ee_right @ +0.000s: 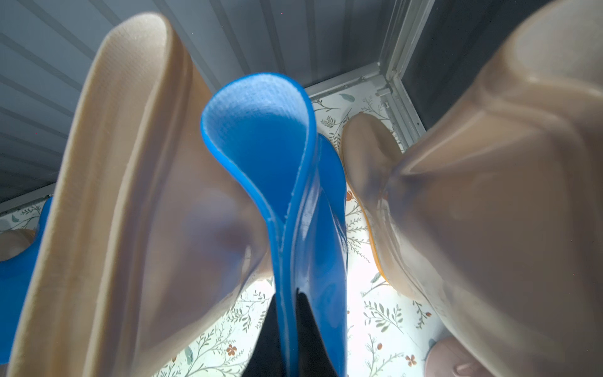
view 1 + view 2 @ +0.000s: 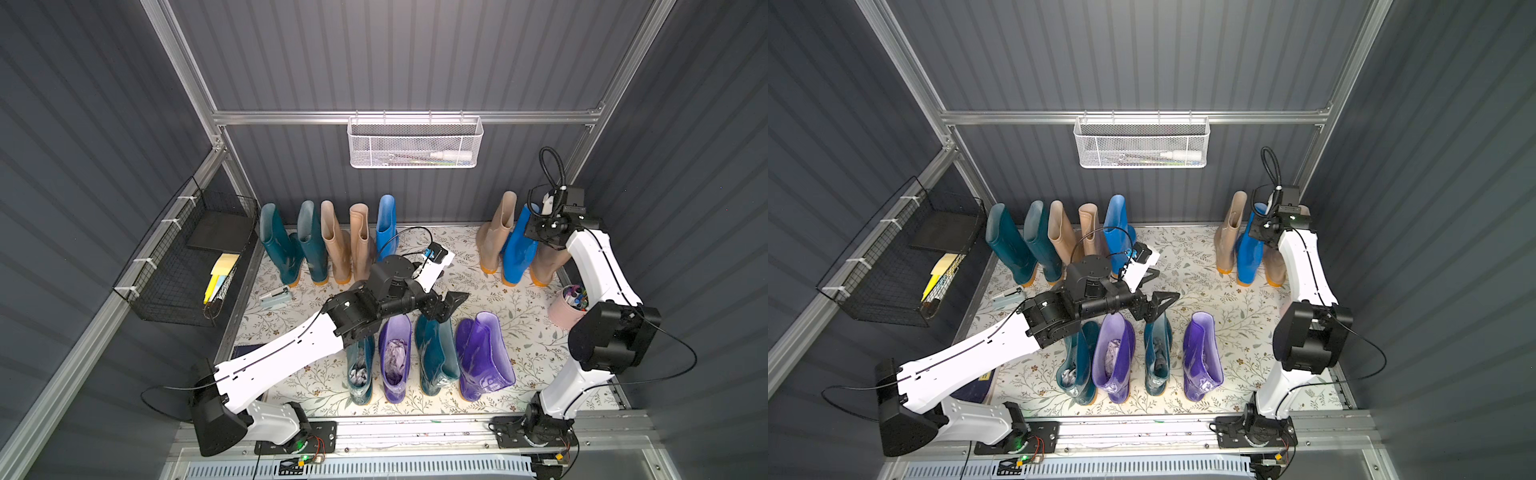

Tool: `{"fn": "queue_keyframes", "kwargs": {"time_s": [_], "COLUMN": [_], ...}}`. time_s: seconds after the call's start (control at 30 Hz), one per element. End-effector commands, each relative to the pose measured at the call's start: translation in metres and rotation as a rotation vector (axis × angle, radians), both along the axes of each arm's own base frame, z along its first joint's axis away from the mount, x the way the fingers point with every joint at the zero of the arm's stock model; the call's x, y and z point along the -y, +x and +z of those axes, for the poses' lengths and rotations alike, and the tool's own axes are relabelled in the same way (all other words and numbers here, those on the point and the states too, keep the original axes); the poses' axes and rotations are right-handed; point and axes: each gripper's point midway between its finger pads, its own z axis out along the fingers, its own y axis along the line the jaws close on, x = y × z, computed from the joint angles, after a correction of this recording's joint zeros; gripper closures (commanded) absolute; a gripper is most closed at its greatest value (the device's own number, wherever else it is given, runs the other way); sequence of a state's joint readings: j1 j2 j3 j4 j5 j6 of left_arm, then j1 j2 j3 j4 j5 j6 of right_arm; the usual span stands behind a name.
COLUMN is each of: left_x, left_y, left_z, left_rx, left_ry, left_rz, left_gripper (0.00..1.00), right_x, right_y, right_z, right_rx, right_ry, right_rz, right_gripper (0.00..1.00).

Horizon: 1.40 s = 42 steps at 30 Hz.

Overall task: Match and arrange rain boots in pairs
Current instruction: Pick up the rain boot at the center of the board, then pair a pair of rain boots at the center of the board.

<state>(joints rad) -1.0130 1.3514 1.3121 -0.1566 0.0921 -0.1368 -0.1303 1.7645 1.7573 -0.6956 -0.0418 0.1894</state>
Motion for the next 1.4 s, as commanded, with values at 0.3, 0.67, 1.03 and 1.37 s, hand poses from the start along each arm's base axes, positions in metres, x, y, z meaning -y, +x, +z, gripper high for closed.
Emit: {"fn": "queue_keyframes", "kwargs": {"time_s": [0.3, 0.67, 1.03, 1.37], "left_x": [-0.013, -0.007, -0.016, -0.032], "left_y": [-0.005, -0.007, -0.007, -0.007], "left_z": [0.003, 0.005, 0.013, 0.028], "left_rx": [0.031, 0.029, 0.056, 0.078], "left_ry": [0.018, 0.007, 0.001, -0.007], "left_rz": [0.011, -0.014, 0.01, 0.054], "left_gripper": [0.14, 0.14, 0.14, 0.13], "right_x": [-0.016, -0.049, -0.093, -0.154], "right_y": [-0.059, -0.109, -0.145, -0.143], "right_z": [0.08, 0.147, 0.244, 0.292], "right_rx": [0.139, 0.28, 0.471, 0.568], "right_ry": [-0.002, 0.023, -0.026, -0.053], "right_rz": [0.05, 0.149, 0.267, 0.433], "right_gripper": [1.0, 1.0, 1.0, 1.0]}}
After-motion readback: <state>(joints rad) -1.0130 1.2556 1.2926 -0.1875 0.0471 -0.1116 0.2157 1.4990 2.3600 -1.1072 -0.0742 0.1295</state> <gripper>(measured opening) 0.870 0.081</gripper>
